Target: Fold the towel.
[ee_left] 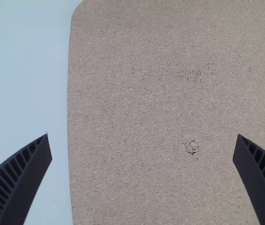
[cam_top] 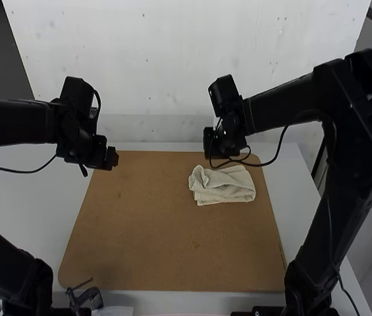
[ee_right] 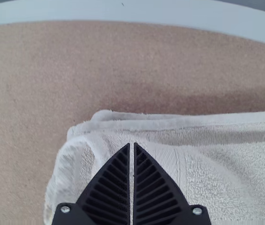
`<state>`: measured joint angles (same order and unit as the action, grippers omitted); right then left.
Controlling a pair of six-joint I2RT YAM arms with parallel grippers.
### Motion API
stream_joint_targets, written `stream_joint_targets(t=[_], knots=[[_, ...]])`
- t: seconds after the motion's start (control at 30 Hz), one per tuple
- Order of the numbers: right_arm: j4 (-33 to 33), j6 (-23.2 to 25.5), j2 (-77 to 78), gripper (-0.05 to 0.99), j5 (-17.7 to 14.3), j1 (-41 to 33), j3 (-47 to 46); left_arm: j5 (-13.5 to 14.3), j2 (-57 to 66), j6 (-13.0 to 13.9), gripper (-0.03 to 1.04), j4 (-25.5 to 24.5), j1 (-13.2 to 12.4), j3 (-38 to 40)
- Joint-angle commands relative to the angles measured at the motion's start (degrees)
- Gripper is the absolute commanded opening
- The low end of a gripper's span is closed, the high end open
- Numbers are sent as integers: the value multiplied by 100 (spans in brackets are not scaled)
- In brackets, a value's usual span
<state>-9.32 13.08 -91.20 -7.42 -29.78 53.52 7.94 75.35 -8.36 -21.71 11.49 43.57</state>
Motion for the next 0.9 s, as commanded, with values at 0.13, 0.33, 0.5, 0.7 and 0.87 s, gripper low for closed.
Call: stream_joint_targets(t=[0.13, 0.33, 0.5, 0.7, 0.87], knots=[[176, 10, -636, 2, -242, -239, -34, -30, -108, 54, 100, 88, -6, -147], [247, 45, -1014, 2, -348, -590, 80, -21, -152, 63, 100, 97, -50, -209], [273, 81, -1058, 2, -339, -828, 168, -30, -152, 98, 100, 185, -85, -253], [247, 124, -1128, 2, -339, -1091, 238, -30, -126, 98, 100, 255, -76, -279], [229, 195, -1199, 2, -339, -1197, 300, -30, -108, 98, 100, 273, -76, -279]])
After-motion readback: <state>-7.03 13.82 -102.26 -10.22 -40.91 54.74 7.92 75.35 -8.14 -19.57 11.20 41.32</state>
